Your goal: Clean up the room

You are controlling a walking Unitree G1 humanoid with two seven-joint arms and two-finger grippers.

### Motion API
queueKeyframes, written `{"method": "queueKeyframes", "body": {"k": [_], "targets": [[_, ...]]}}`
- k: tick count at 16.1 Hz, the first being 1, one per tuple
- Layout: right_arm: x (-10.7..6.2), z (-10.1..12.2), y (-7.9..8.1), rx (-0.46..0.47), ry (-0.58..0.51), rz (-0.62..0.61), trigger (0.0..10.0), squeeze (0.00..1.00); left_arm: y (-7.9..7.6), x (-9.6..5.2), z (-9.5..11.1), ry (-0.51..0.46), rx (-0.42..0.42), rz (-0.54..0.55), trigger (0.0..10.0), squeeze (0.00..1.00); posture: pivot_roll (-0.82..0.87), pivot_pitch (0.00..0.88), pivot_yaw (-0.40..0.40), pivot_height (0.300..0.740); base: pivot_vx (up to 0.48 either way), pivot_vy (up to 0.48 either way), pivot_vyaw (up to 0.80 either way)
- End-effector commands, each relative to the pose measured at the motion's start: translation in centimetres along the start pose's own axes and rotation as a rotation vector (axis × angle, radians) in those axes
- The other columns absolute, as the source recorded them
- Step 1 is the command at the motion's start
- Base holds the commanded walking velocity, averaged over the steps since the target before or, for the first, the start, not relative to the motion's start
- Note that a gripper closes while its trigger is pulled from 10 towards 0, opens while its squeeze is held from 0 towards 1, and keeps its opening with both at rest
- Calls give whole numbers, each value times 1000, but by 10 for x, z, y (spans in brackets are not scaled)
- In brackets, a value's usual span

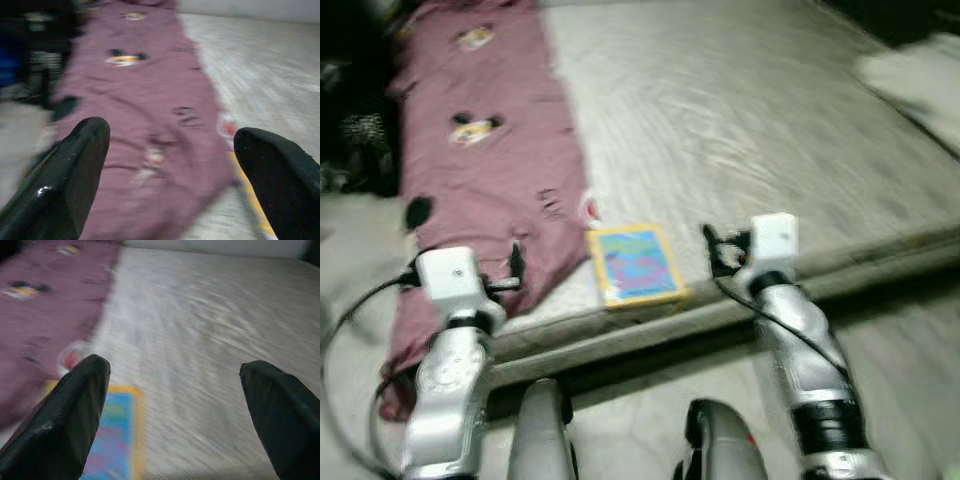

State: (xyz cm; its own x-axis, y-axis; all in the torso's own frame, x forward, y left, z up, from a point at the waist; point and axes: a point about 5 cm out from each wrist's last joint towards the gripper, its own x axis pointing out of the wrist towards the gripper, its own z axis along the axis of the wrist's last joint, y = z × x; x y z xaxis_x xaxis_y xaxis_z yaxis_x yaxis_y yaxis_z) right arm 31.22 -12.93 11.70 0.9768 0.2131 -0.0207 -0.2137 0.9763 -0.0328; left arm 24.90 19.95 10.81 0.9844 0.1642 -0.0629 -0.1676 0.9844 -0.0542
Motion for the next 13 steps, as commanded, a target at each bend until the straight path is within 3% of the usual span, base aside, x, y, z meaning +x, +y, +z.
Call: {"method": "queueKeyframes", "body": {"k": [1,5,13], "targets": [[-4,-8,-10,-13,31,-27,10000,0,-6,1,0,0,-8,-27,10000,0,-106,95,-12,611,311,0,0],[-4,-9,-10,-10,34,-30,10000,0,-9,2,0,-7,-24,-48,10000,0,-107,93,-12,611,230,0,0],[-11,-5,-26,-13,32,-63,10000,0,-23,23,-25,160,-59,-74,10000,0,-175,115,-38,596,0,0,0]]}}
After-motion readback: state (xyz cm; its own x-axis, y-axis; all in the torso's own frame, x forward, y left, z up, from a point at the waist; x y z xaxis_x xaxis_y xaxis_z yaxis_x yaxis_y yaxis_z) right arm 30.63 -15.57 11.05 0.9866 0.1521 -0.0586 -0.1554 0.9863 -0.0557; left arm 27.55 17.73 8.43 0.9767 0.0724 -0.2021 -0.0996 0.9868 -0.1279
